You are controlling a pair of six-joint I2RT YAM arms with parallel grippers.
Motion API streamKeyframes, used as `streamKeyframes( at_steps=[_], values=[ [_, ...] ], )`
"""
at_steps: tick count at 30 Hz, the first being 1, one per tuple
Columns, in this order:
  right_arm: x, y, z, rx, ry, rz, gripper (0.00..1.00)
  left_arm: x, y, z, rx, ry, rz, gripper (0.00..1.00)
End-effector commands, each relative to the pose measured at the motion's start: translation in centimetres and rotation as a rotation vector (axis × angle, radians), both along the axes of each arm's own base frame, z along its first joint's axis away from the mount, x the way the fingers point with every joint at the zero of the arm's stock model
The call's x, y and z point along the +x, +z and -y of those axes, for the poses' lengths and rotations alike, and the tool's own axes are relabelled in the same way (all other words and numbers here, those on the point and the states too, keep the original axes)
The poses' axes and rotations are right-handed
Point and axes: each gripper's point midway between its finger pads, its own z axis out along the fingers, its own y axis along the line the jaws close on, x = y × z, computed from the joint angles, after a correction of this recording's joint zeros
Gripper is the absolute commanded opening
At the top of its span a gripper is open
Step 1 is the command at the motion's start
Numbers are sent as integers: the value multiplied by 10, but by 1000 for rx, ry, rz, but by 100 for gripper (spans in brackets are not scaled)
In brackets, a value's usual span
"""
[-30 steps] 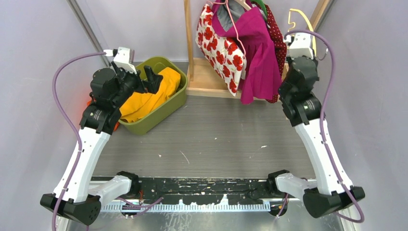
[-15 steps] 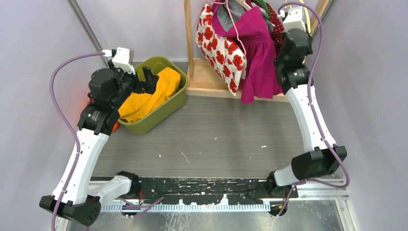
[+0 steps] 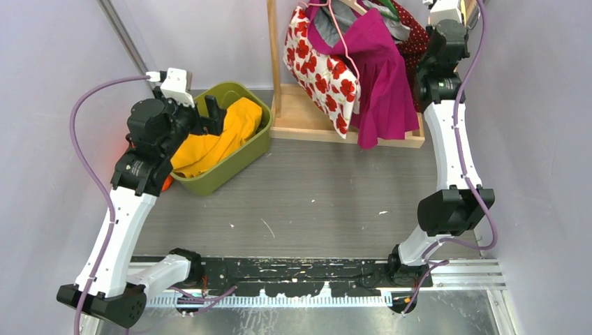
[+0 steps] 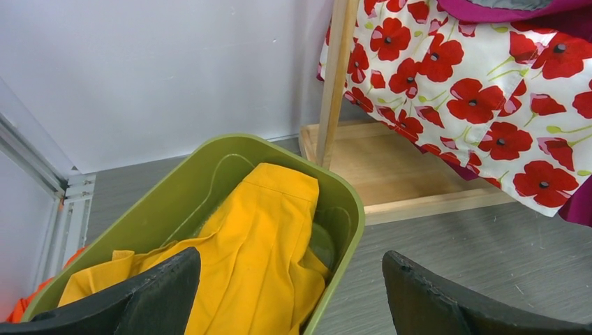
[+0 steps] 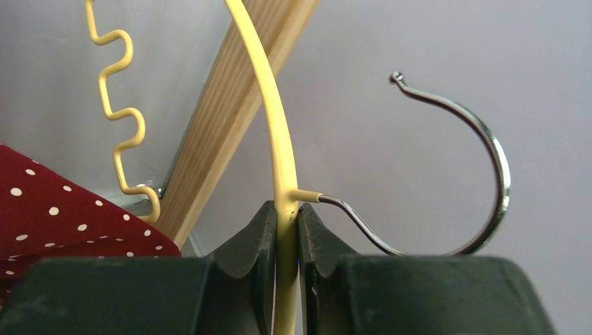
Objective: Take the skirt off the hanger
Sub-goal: Place the hanger at the clothesline.
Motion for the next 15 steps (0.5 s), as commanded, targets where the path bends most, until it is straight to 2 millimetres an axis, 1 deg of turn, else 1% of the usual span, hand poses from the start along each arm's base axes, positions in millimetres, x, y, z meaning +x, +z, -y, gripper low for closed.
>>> streamKeyframes(
  at_steps=[1,3,6,8,11,13,15],
  values=[
    [-25,73,-5,-25,36,215,0,3,14,-1,-11,12,39,99],
    [-36,76,0,-51,11,209,1,6,11,0,-14,12,33,99],
    [-53,79,16,-70,-38,210,1,8,8,2,-24,11,34,99],
    [-60,81,25,-67,-54,211,1,8,7,3,-34,7,36,99],
    [-58,80,25,-66,-37,205,1,6,8,5,-45,-2,42,99],
    [-49,74,21,-51,-8,199,1,3,11,3,-45,1,50,99],
    [-37,66,12,-6,60,197,1,1,12,1,-42,9,55,99]
  ],
)
